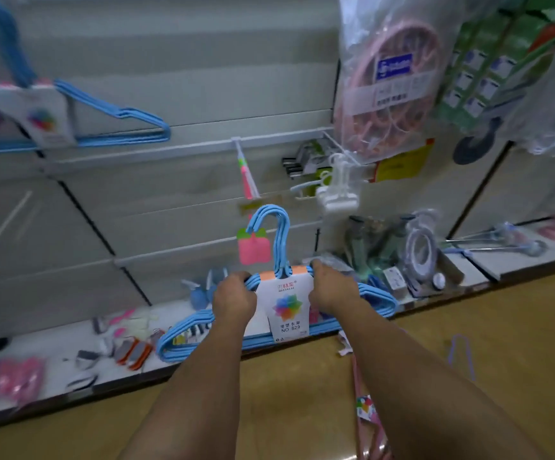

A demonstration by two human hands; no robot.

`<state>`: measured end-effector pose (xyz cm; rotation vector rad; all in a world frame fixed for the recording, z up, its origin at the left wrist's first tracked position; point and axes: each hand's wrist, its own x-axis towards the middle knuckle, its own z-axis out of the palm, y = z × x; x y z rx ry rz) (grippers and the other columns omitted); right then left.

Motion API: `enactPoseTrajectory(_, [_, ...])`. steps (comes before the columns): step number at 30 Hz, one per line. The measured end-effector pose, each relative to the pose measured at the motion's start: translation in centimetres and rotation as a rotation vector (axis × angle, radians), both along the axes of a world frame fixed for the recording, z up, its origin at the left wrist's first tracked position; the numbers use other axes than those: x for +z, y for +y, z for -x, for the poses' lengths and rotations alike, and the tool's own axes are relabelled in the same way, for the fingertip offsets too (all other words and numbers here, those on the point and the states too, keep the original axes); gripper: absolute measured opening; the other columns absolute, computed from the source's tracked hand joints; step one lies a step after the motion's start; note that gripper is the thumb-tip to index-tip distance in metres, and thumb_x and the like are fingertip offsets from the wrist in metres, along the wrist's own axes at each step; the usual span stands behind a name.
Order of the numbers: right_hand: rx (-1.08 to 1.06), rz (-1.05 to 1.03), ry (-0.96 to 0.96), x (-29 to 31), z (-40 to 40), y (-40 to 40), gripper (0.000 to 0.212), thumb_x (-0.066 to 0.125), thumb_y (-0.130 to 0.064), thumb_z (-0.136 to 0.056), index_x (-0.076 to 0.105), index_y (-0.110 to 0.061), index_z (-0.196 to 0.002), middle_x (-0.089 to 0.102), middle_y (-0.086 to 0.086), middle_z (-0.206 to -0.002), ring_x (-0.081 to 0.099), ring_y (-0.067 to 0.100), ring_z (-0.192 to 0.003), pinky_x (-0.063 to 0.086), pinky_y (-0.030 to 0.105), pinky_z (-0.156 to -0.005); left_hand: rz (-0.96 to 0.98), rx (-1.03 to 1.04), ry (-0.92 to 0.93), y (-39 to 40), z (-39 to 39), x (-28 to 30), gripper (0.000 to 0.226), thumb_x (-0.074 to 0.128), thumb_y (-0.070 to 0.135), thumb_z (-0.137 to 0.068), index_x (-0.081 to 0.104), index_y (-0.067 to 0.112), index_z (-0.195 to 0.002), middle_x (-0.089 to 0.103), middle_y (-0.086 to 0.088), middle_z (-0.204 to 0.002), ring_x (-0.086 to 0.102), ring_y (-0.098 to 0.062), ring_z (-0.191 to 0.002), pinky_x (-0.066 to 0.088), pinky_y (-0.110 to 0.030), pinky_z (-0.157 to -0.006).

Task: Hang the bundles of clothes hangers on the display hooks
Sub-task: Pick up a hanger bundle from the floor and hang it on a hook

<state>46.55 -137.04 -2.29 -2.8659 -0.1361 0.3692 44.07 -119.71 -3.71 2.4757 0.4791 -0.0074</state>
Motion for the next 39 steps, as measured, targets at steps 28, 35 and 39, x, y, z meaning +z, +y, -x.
enactPoseTrajectory(28, [0.019, -0.436, -0.441, 10.8, 1.5, 34.2, 0.057, 0.047, -0.065, -0.086, 0.053, -0.022, -0.123, 0.062, 0.007, -0.114, 0.053, 0.029, -0.111, 0.038, 0.043, -0.095, -0.105, 0.157, -0.366, 32.9, 5.1, 13.9, 0.029, 0.049, 0.012, -0.085, 0.064, 0.025, -0.107, 0.068, -0.006, -0.097, 0.061, -0.031, -0.092, 0.04, -0.031, -0.065])
enactPoseTrajectory(35, [0.022, -0.436, -0.522, 13.6, -3.6, 35.8, 0.054, 0.046, -0.065, -0.086, 0.056, -0.023, -0.118, 0.064, 0.003, -0.111, 0.054, 0.027, -0.11, 0.032, 0.041, -0.096, -0.143, 0.142, -0.486, 34.1, 1.5, 15.8, 0.039, 0.04, 0.019, -0.092, 0.056, 0.026, -0.127, 0.067, -0.006, -0.11, 0.056, -0.028, -0.103, 0.041, -0.04, -0.095])
enactPoseTrajectory(39, [0.012, -0.47, -0.543, 15.4, -6.8, 36.6, 0.052, 0.045, -0.065, -0.086, 0.055, -0.021, -0.111, 0.064, 0.003, -0.105, 0.056, 0.027, -0.105, 0.033, 0.043, -0.096, -0.067, 0.158, -0.505, 34.8, -2.0, 17.6, 0.048, 0.037, 0.052, -0.095, 0.051, 0.029, -0.134, 0.063, -0.004, -0.12, 0.056, -0.027, -0.111, 0.046, -0.041, -0.091])
